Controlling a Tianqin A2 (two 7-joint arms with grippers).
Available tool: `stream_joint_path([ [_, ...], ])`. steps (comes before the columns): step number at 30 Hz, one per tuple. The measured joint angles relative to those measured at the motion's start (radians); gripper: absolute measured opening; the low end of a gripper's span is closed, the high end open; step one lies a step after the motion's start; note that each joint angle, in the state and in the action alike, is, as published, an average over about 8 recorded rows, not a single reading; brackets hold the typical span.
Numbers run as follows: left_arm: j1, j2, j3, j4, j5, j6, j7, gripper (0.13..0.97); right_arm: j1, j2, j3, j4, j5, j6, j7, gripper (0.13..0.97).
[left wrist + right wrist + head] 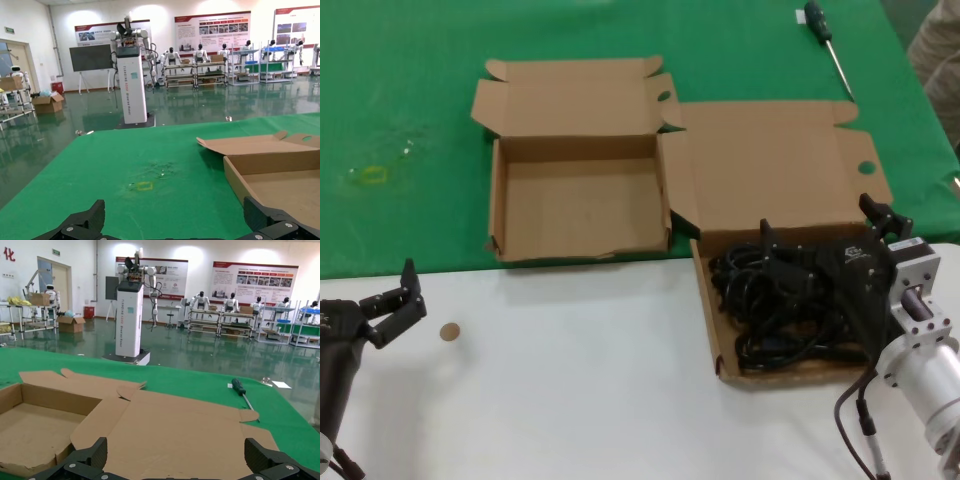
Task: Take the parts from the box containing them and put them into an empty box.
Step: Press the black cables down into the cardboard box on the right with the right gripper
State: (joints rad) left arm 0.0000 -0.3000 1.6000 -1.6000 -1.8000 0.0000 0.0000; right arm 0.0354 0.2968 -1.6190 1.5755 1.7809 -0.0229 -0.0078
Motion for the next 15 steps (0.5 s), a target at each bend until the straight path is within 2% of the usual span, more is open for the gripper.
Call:
stream_joint_path([
  [15,0.000,0.000,0.000,0.000,0.000,0.000,0.000,0.966,0.000,0.000,0.000,0.000,0.000,0.000,0.000,0.966],
])
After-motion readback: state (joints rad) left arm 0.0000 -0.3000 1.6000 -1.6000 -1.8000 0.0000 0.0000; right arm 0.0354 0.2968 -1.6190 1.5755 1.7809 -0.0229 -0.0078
